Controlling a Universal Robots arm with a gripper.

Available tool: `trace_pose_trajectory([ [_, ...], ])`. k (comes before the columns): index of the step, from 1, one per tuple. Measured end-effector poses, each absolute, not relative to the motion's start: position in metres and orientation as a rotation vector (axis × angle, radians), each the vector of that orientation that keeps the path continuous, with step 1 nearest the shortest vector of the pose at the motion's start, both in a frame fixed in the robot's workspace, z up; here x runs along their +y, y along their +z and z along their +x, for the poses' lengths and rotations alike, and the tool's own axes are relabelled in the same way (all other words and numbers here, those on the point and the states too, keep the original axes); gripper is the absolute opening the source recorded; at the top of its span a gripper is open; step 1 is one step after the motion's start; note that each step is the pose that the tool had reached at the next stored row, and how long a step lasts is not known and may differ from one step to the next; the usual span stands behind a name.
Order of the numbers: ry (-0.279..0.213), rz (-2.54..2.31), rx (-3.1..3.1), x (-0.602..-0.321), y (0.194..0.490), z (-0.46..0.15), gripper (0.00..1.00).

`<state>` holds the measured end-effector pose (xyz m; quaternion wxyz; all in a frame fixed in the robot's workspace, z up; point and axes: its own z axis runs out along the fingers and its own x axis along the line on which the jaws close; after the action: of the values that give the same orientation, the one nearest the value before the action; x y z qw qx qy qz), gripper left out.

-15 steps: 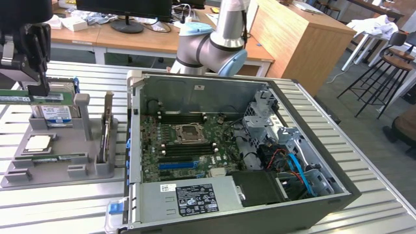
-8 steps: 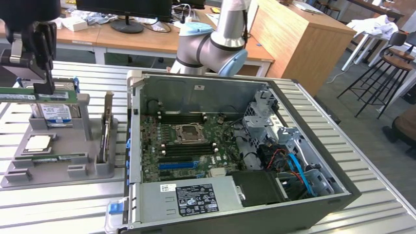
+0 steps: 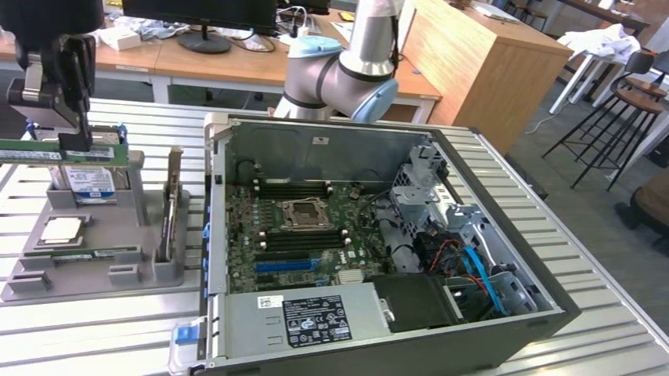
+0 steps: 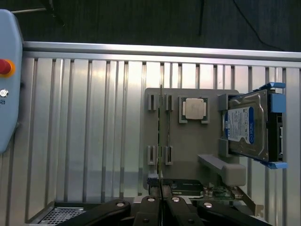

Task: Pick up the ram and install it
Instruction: 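Pick up the ram and move it above insertion slot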

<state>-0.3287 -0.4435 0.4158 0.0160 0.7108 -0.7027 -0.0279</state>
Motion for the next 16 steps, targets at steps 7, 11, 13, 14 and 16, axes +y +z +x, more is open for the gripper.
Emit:
trace_pose_trajectory([
  [7, -0.087, 2.212, -2.184, -0.444, 0.416, -0.324, 0.12],
  [11, -0.087, 2.213, -2.183, -0.444, 0.416, -0.316, 0.12],
  [13, -0.087, 2.213, -2.182, -0.444, 0.416, -0.310, 0.12],
  [14, -0.087, 2.214, -2.182, -0.444, 0.416, -0.308, 0.12],
  [16, -0.087, 2.214, -2.182, -0.444, 0.416, -0.302, 0.12],
])
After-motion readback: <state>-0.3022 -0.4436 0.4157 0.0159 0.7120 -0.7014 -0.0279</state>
